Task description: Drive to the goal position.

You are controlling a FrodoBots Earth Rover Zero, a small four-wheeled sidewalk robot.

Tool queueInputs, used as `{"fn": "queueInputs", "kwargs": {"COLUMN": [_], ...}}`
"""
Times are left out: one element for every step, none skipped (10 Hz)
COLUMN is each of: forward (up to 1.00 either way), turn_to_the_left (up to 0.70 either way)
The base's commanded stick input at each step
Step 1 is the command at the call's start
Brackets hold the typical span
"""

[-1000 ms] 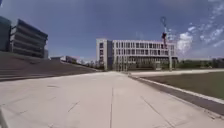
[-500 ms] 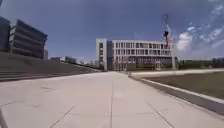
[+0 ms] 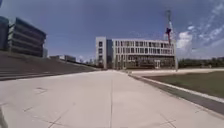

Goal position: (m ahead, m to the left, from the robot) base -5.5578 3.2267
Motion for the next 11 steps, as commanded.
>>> {"fn": "queueInputs", "kwargs": {"forward": [0.7, 0.7, 0.7, 0.7, 0.7, 0.7, 0.7, 0.7, 0.7, 0.7, 0.7], "turn_to_the_left": [0.0, 0.0, 0.0, 0.0, 0.0, 0.0, 0.0, 0.0, 0.0, 0.0, 0.0]}}
